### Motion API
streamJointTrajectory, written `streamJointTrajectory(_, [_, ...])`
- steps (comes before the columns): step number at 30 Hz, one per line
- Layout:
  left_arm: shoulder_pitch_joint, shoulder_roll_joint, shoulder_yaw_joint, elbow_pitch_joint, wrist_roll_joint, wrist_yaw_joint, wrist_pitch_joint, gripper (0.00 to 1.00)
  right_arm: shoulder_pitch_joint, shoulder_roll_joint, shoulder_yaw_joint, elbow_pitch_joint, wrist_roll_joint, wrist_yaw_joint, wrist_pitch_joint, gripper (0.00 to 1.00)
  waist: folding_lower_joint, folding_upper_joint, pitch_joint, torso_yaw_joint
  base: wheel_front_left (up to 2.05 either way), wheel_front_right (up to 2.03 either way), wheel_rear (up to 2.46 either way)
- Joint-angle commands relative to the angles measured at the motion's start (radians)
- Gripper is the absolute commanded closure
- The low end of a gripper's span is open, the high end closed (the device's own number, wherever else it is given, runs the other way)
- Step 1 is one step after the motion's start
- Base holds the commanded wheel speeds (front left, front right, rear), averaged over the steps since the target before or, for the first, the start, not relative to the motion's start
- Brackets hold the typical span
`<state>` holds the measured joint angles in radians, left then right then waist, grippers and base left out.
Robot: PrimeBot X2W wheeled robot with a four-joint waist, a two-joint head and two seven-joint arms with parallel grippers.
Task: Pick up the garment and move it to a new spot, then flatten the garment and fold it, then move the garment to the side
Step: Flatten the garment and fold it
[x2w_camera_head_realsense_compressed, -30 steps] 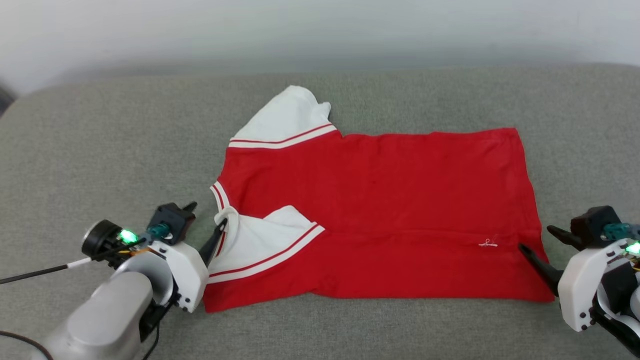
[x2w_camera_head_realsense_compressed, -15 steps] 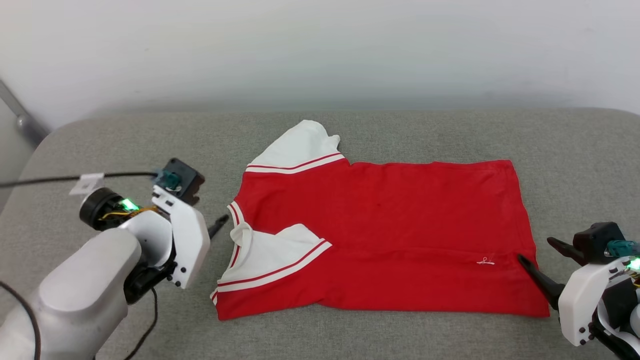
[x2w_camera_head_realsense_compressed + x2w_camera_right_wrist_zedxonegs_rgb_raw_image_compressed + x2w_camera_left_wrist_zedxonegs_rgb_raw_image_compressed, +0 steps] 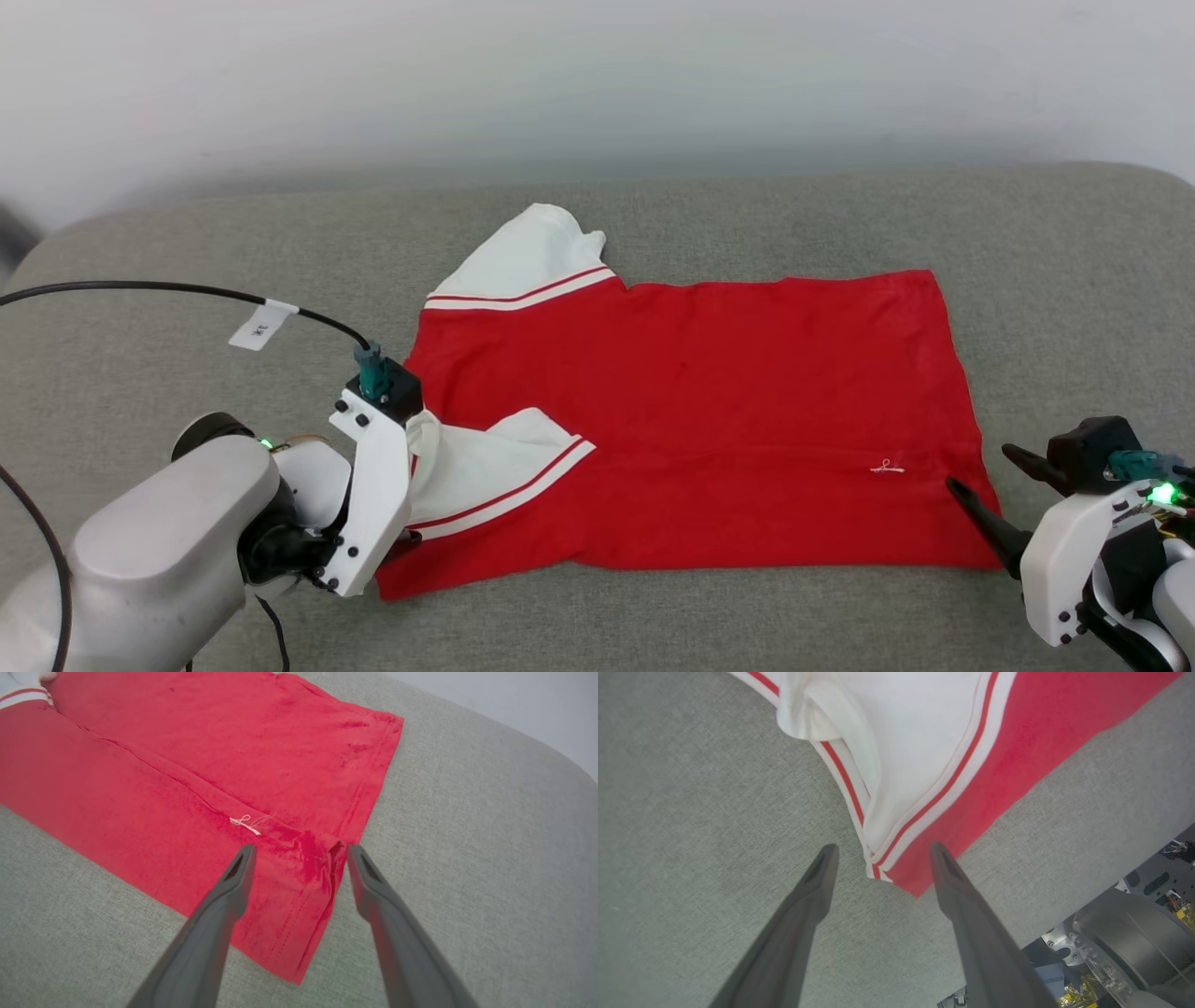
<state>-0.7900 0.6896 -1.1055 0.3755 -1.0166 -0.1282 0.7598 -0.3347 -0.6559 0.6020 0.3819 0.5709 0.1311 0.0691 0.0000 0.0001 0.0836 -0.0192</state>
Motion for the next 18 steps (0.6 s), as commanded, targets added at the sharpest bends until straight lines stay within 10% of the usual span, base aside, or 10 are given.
streamJointTrajectory(1, [-0.017, 0.003, -0.016, -0.001, 0.0, -0.001, 0.012, 0.0, -0.014, 0.011, -0.002, 0.001, -0.006, -0.001, 0.0, 0.0, 0.0, -0.0001, 0.013, -0.012, 0.0, 0.0, 0.0])
streamJointTrajectory(12, [-0.01, -0.038, -0.127, 0.1, 0.015, 0.0, 0.033, 0.0, -0.045, 0.012, 0.016, 0.008, -0.015, -0.001, 0.009, 0.0, 0.0, -0.0001, 0.074, -0.039, 0.0, 0.0, 0.0])
streamJointTrajectory(13, [-0.008, -0.042, -0.136, 0.105, 0.013, 0.0, 0.035, 0.31, -0.051, 0.009, 0.016, 0.009, -0.013, -0.001, 0.011, 0.0, 0.0, -0.0001, 0.075, -0.039, 0.0, 0.0, 0.0])
streamJointTrajectory(14, [-0.002, -0.045, -0.143, 0.108, 0.006, 0.0, 0.041, 1.0, -0.058, 0.004, 0.014, 0.009, -0.008, -0.001, 0.015, 0.0, 0.0, -0.0001, 0.077, -0.039, 0.0, 0.0, 0.0])
streamJointTrajectory(18, [-0.01, -0.047, -0.158, 0.092, -0.006, 0.0, 0.041, 1.0, -0.08, -0.026, -0.005, 0.005, 0.001, -0.001, 0.024, 0.0, 0.0, -0.0001, 0.07, -0.031, 0.0, 0.0, 0.0])
